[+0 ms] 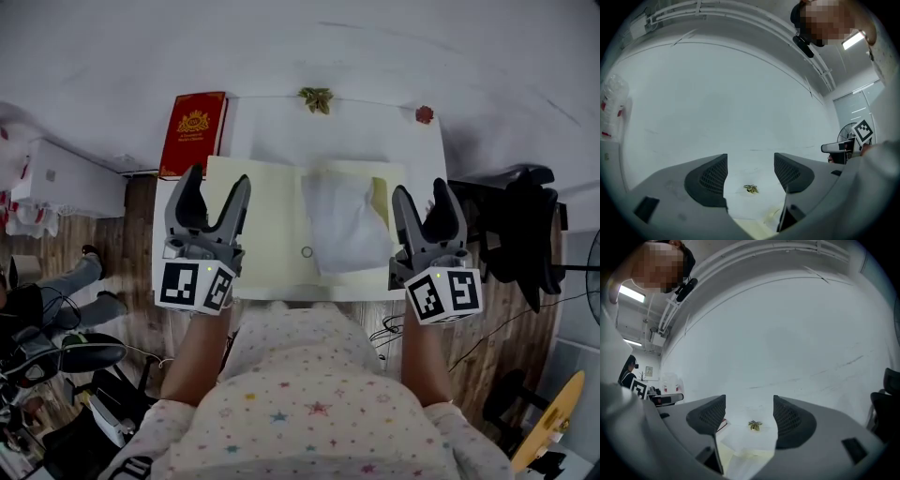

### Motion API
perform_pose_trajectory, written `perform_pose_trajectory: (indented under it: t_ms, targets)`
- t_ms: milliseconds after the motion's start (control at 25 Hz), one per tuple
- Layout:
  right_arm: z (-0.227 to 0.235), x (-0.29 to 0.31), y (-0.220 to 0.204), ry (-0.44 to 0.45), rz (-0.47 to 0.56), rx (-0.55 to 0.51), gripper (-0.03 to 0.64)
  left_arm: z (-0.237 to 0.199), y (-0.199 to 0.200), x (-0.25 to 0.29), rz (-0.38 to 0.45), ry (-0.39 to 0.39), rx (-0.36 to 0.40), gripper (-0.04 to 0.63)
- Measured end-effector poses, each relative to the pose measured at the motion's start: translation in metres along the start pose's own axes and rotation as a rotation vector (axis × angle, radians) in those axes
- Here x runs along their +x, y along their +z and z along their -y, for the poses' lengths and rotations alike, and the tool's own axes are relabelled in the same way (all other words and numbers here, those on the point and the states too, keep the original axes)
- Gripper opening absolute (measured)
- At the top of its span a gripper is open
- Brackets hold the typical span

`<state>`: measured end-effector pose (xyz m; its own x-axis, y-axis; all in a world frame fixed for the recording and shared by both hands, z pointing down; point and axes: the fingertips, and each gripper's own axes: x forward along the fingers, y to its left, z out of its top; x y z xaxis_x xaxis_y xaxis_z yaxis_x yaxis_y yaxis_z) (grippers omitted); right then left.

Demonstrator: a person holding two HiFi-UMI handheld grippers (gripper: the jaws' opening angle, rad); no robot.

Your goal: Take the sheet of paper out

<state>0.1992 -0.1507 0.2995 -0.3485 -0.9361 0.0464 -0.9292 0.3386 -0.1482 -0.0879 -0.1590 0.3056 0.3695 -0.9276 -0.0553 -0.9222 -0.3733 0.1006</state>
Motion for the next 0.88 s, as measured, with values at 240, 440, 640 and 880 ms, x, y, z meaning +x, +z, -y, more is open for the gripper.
perform_pose_trajectory:
  t_ms: [240, 440, 640, 880]
  targets:
    - [-0.006, 0.021, -0.023, -0.032, -0.071, 0.015, 0.318, -0.012, -0.005, 0.019, -0.019, -0.050, -0.014, 0.287]
    - [-0.013, 0.039, -0.052, -0.037, -0.151, 0.010, 0.316, -0.025, -0.012, 0.027, -0.029, -0.053, -0.029, 0.287]
    - [-0.012, 0.052, -0.085, -0.033, -0.221, 0.015, 0.311, -0.036, -0.027, 0.034, -0.040, -0.040, -0.034, 0.287]
    - [-0.007, 0.066, -0.122, -0.037, -0.304, 0.032, 0.310, -0.037, -0.059, 0.044, -0.085, -0.066, -0.082, 0.287]
